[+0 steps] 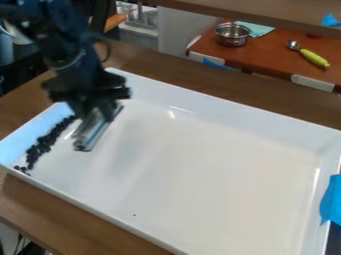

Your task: Sweep into pile

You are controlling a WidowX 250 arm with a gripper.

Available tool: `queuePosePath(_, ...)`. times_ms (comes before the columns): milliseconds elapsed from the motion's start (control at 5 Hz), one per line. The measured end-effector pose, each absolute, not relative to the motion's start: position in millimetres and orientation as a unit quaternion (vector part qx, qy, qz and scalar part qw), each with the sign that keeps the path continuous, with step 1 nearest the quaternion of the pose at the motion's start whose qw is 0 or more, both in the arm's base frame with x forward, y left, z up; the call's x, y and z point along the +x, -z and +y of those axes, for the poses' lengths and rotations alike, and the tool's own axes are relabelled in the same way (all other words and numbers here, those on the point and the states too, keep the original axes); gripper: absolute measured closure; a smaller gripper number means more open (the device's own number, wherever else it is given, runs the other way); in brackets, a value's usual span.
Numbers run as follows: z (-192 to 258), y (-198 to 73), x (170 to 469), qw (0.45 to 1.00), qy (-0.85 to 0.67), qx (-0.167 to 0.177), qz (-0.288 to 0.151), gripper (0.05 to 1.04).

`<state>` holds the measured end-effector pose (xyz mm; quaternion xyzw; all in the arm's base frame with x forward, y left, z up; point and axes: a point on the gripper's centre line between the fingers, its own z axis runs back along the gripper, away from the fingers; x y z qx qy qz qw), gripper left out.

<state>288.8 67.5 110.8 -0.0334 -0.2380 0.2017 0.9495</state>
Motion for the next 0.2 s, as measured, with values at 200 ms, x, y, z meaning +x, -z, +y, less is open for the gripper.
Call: queuePosePath(200,28.0,-120.9,294.6,0.952,-0.199,-0.043,-0.228,0.713)
